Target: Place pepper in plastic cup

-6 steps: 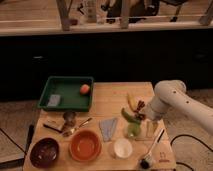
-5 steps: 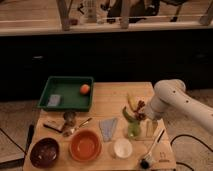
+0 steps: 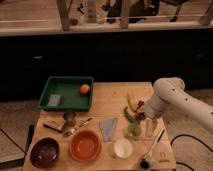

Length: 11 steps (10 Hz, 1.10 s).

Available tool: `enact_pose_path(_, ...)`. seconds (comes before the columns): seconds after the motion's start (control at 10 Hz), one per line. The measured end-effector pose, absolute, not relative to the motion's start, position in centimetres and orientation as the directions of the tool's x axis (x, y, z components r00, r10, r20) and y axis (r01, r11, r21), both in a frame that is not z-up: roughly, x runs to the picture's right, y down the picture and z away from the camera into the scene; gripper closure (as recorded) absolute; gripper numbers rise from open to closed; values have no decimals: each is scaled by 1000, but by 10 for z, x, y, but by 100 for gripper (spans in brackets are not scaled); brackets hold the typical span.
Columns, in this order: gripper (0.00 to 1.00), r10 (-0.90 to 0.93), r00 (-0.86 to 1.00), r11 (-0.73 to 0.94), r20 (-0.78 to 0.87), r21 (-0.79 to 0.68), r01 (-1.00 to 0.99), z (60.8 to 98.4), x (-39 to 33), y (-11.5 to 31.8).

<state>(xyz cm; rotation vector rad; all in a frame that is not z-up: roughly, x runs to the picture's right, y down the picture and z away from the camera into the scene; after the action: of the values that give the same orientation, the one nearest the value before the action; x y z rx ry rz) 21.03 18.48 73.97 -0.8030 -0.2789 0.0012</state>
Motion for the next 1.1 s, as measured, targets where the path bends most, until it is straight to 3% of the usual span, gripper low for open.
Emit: enact_pose_path(1.1, 20, 95, 962, 694, 257, -710, 121, 739, 208, 183)
